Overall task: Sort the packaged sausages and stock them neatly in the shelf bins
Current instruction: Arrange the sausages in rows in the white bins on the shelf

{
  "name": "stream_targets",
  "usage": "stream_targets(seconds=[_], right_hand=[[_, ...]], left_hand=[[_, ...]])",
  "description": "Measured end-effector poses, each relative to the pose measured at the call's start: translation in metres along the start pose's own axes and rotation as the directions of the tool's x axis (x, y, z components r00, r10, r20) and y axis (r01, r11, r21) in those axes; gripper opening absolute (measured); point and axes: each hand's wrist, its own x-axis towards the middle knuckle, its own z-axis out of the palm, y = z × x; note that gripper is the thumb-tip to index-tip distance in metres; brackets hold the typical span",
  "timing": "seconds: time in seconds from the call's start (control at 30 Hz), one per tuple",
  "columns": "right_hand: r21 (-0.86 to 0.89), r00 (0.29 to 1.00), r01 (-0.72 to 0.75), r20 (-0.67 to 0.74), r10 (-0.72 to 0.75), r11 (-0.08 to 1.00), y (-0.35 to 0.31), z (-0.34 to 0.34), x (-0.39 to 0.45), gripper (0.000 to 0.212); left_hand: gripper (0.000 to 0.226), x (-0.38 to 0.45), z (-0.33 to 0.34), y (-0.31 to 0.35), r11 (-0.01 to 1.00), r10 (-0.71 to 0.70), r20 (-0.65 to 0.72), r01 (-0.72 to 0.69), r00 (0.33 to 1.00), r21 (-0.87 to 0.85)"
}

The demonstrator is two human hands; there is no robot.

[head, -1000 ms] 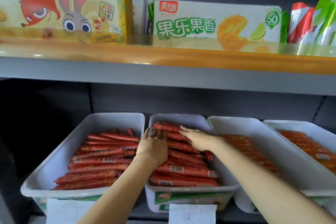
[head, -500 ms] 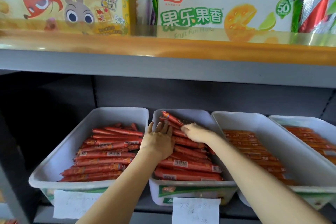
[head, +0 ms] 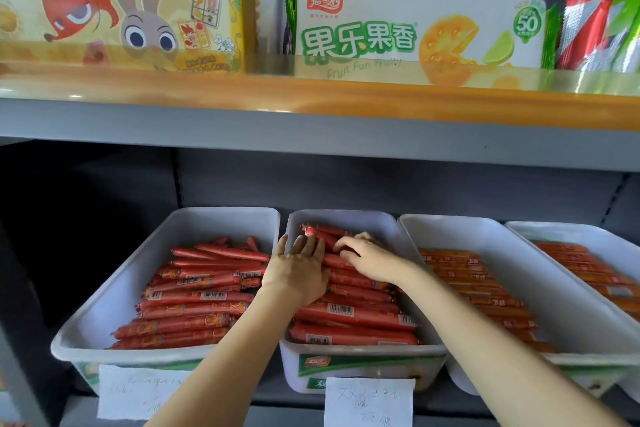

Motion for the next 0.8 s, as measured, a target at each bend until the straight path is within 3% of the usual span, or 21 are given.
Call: stream_targets(seconds=[0.13, 0.33, 0.4, 0.5, 0.57, 0.8], right_hand=[[-0.002, 1.0, -0.02, 0.005, 0.02, 1.0, 0.001, 0.001, 0.001, 0.009], [0.084, 0.996, 0.067, -0.068, -0.062, 0.994, 0.004, -0.011, -0.01, 0.013], [0.124, 0.988, 0.082, -0.138, -0.064, 0.989, 0.008, -0.016, -0.009, 0.016], [0.196, 0.925, 0.122, -0.377, -0.04, 0.973, 0.01, -0.028, -0.002, 0.02], [0.146, 0.9, 0.113, -0.434, -0.039, 0.983, 0.011, -0.036, 0.009, 0.025], [-0.18, 0.937, 0.019, -0.34, -0.08, 0.983, -0.006, -0.019, 0.032, 0.026]], left_hand=[[0.06, 0.0, -0.001, 0.0, 1.0, -0.008, 0.028, 0.008, 1.0, -0.004], [0.061, 0.0, -0.002, 0.0, 1.0, -0.01, 0.044, 0.011, 0.999, -0.02], [0.06, 0.0, -0.002, 0.0, 1.0, -0.008, 0.035, 0.008, 0.999, -0.02], [0.06, 0.001, 0.0, 0.0, 1.0, -0.003, 0.026, 0.004, 1.0, -0.013], [0.059, 0.002, 0.001, 0.0, 1.0, 0.002, 0.029, -0.002, 1.0, -0.001], [0.057, 0.002, 0.002, -0.001, 1.0, 0.01, 0.017, -0.01, 1.0, 0.018]])
